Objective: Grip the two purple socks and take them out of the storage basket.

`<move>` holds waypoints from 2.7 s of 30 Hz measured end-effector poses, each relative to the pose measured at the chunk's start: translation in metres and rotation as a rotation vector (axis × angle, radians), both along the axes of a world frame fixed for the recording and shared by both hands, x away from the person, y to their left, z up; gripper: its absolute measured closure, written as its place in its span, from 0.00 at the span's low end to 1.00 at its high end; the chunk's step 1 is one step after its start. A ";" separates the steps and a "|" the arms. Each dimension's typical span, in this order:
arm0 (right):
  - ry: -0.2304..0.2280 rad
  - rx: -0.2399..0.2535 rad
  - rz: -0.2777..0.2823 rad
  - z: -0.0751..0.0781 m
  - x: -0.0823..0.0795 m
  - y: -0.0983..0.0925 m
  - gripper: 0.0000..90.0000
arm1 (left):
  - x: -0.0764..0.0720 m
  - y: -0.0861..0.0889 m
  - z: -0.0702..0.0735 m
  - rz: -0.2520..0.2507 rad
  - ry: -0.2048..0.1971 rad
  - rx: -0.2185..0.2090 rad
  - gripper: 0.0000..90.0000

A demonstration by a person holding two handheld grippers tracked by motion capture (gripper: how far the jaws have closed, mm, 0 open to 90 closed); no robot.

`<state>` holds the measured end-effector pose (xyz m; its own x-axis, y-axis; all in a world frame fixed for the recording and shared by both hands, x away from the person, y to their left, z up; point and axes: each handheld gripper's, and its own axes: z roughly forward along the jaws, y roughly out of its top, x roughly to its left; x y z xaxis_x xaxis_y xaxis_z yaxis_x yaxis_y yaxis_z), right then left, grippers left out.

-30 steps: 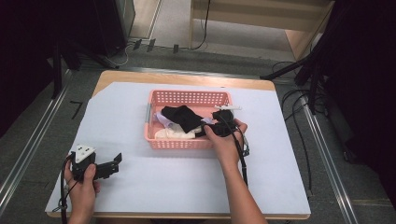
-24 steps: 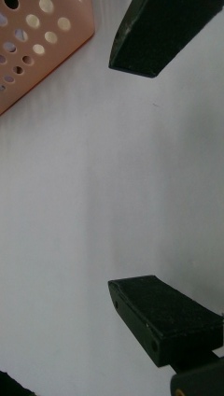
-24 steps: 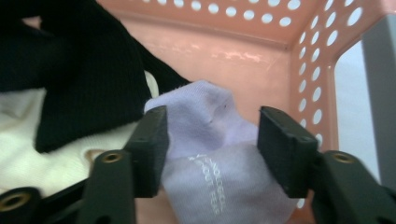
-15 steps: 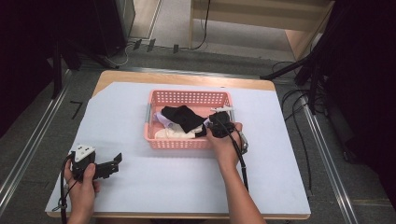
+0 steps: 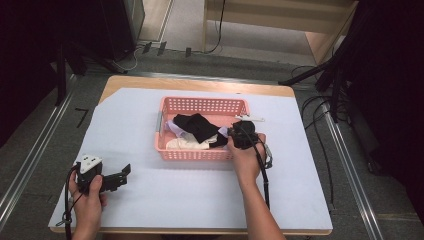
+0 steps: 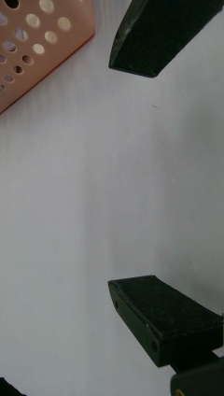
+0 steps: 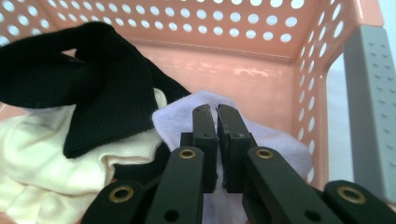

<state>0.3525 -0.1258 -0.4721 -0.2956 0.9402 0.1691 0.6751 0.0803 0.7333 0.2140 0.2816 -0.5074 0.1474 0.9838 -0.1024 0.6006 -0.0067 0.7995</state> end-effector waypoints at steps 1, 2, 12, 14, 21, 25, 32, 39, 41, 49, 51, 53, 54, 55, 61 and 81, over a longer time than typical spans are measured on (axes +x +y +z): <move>0.003 0.009 -0.005 0.001 -0.001 -0.003 0.97 | 0.000 0.000 0.000 0.000 0.000 0.000 0.00; 0.005 0.013 -0.005 0.002 -0.001 -0.005 0.97 | 0.000 0.000 0.000 0.000 -0.001 -0.001 0.00; -0.061 0.038 -0.002 0.007 -0.012 -0.012 0.96 | 0.000 0.000 0.000 0.002 -0.004 0.002 0.00; -0.074 0.040 0.001 0.008 -0.012 -0.013 0.96 | 0.000 0.000 0.000 0.001 -0.003 0.000 0.00; -0.181 0.041 0.039 0.014 -0.017 -0.015 0.96 | 0.000 -0.001 0.000 0.003 -0.004 0.003 0.00; -0.246 0.064 0.044 0.017 -0.019 -0.015 0.96 | 0.000 -0.001 0.000 0.004 -0.004 0.003 0.00; -0.380 0.072 0.075 0.021 -0.022 -0.014 0.95 | 0.000 0.000 0.000 0.003 -0.006 0.006 0.00; -0.479 0.101 0.085 0.025 -0.023 -0.013 0.94 | -0.001 -0.001 0.000 0.001 -0.008 0.008 0.00; -0.502 0.101 0.092 0.026 -0.024 -0.014 0.94 | -0.001 -0.001 0.000 -0.001 -0.011 0.005 0.00; -0.552 0.131 0.094 0.035 -0.024 -0.019 0.94 | -0.001 -0.002 0.000 -0.002 -0.011 0.017 0.00; -0.557 0.134 0.092 0.036 -0.024 -0.020 0.94 | -0.001 -0.002 0.000 -0.002 -0.011 0.018 0.00; -0.566 0.141 0.089 0.038 -0.024 -0.021 0.94 | -0.002 -0.002 0.000 -0.003 -0.011 0.018 0.00; -0.575 0.138 0.088 0.039 -0.023 -0.021 0.94 | -0.002 -0.002 0.000 -0.003 -0.011 0.018 0.00; -0.573 0.146 0.085 0.040 -0.024 -0.021 0.94 | -0.001 -0.002 0.000 -0.004 -0.014 0.019 0.00; -0.601 0.144 0.072 0.048 -0.023 -0.025 0.94 | -0.001 -0.002 0.000 -0.002 -0.015 0.014 0.00; -0.644 0.134 -0.003 0.066 -0.030 -0.059 0.94 | -0.002 -0.003 0.000 -0.001 -0.027 0.026 0.00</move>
<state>0.3220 -0.1850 -0.4061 -0.3744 0.9243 0.0748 0.0979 -0.0408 0.9944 0.2121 0.2788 -0.5073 0.1509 0.9858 -0.0731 0.5787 -0.0282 0.8151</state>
